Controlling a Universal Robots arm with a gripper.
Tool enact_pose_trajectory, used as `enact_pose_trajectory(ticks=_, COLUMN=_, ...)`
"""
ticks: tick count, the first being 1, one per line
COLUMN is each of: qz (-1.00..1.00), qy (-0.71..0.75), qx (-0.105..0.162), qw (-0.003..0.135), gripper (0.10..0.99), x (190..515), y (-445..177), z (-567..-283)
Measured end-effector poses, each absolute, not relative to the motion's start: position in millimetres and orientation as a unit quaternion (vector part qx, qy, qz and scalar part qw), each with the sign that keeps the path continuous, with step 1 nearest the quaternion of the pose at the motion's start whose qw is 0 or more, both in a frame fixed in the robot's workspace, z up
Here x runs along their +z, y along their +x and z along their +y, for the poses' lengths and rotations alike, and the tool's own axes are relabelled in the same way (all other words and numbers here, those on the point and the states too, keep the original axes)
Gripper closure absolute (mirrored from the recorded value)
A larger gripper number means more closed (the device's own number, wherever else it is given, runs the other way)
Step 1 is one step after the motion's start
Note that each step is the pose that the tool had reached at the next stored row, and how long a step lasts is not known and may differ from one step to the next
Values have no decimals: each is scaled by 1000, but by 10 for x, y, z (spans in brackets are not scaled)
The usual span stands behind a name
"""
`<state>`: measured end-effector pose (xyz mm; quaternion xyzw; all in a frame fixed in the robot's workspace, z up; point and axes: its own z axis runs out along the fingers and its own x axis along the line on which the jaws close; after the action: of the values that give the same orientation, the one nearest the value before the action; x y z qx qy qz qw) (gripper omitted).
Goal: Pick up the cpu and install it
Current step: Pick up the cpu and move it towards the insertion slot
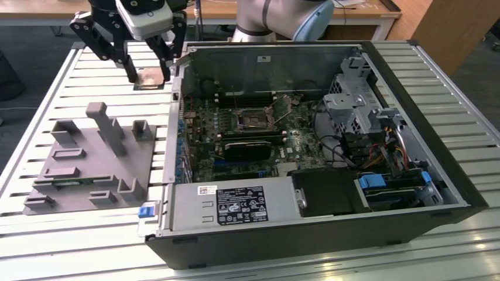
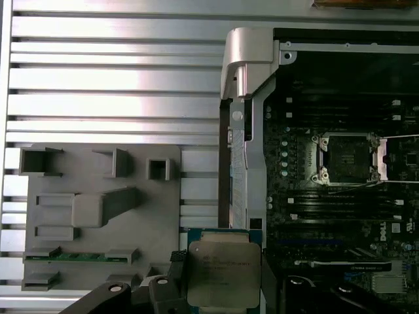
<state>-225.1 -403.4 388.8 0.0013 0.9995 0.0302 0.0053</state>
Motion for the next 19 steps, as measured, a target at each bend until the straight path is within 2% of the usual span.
enact_pose_trajectory(ticks=19, qz=1000, qy=1, qx=30, qw=5, gripper=549, x=3883, y=-2005, z=-4024)
